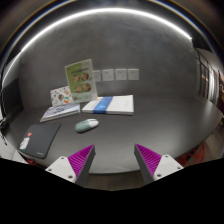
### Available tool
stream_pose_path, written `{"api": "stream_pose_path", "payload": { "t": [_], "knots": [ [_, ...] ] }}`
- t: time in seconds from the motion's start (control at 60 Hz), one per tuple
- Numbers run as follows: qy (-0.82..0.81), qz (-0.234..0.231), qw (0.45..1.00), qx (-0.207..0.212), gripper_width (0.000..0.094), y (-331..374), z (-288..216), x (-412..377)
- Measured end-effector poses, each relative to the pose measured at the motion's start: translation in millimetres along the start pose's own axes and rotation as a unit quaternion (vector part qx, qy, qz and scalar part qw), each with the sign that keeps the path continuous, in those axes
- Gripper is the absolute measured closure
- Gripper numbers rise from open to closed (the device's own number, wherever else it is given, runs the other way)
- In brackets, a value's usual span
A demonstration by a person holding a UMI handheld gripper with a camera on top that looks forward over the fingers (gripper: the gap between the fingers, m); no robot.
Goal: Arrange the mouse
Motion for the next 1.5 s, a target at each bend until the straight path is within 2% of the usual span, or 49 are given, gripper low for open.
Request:
{"api": "stream_pose_path", "payload": {
  "t": [0.183,0.333,0.4,0.833,0.85,0.933,0.967,0.983,1.0,1.083,1.1,1.117,1.133,1.2,1.25,1.333,1.367,1.433,1.5],
  "knots": [
    [0.005,-0.029,0.999,-0.018,0.0119,-90,-1,-67],
    [0.009,-0.038,0.998,-0.056,0.0125,-151,7,-96],
    [0.014,-0.029,0.997,-0.074,0.0119,-171,11,-98],
    [-0.01,0.017,0.997,-0.078,0.0111,-265,-39,-85],
    [-0.011,0.02,0.997,-0.076,0.0077,-267,-40,-85],
    [-0.02,0.04,0.997,-0.062,0.042,-275,-44,-84],
    [-0.03,0.048,0.997,-0.06,0.0433,-273,-43,-84],
    [-0.032,0.052,0.996,-0.061,0.0382,-272,-43,-83],
    [-0.034,0.057,0.996,-0.063,0.0456,-271,-43,-83],
    [-0.04,0.07,0.994,-0.074,0.0493,-263,-45,-87],
    [-0.035,0.073,0.994,-0.069,0.0493,-259,-50,-88],
    [-0.027,0.078,0.995,-0.06,0.0447,-255,-55,-90],
    [-0.018,0.086,0.995,-0.052,0.0513,-249,-62,-90],
    [0.011,0.13,0.991,-0.015,0.0531,-214,-98,-93],
    [0.023,0.138,0.99,0.012,0.0531,-184,-129,-113],
    [0.034,0.131,0.989,0.06,0.0533,-149,-161,-171],
    [0.038,0.124,0.989,0.067,0.0533,-141,-164,-198],
    [0.048,0.093,0.992,0.066,0.0535,-142,-150,-255],
    [0.046,0.045,0.997,0.042,0.0535,-163,-114,-310]
  ]
}}
Point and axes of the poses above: the point between the fingertips, and its own axes, seen from behind it with the camera up: x to the right, z down, y backward, against the way the camera looks, the point moved 3 cm from there along y, backward, against the way the camera looks, and after that the axes turned 15 degrees about -z, right-handed, at the moved point
